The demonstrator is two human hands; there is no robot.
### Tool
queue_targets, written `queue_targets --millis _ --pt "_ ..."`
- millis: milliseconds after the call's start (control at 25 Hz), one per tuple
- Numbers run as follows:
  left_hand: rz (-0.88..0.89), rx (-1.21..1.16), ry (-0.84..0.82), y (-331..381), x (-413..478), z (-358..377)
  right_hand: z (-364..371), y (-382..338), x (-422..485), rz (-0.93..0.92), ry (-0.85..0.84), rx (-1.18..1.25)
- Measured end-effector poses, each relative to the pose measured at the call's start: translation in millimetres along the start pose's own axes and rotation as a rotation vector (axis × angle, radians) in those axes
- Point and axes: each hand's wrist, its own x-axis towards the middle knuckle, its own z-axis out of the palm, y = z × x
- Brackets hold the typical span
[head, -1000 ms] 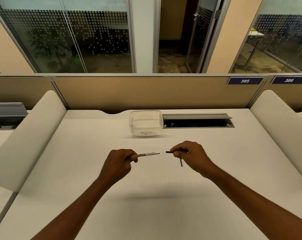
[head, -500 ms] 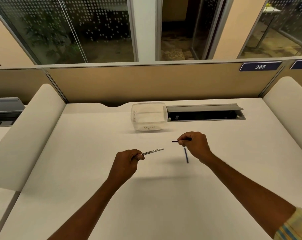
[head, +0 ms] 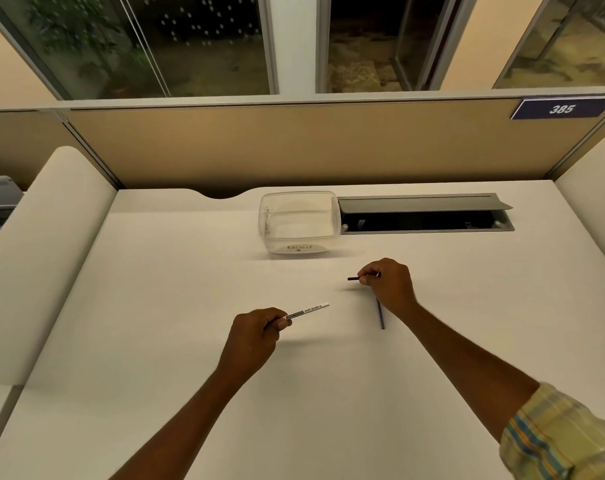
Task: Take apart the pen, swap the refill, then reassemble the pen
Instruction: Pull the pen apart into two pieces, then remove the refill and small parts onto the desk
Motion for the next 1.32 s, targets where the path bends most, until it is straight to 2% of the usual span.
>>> queue_targets --millis 240,600,760,1000,1200,1320 --pt "-0.028 0.021 -0.024 -10 6 7 16 10 9 -0.005 -0.038 -0.080" --pt "-0.034 0.023 -0.031 -19 7 12 22 20 11 0.004 -0.056 -0.076" --pt "-0.102 -0.031 -0.036 -21 4 16 20 19 9 0.010 -0.067 -0.121" --pt "-0.118 -0.051 -0.021 -23 -7 13 12 19 3 -0.011 -0.026 -0.131" --pt "-0.107 -0.045 0.020 -22 -17 10 6 7 -12 -0.006 -0.012 -0.044" --pt "-0.083 -0.037 0.066 -17 -24 6 12 -18 -36 -0.099 -0.015 0.049"
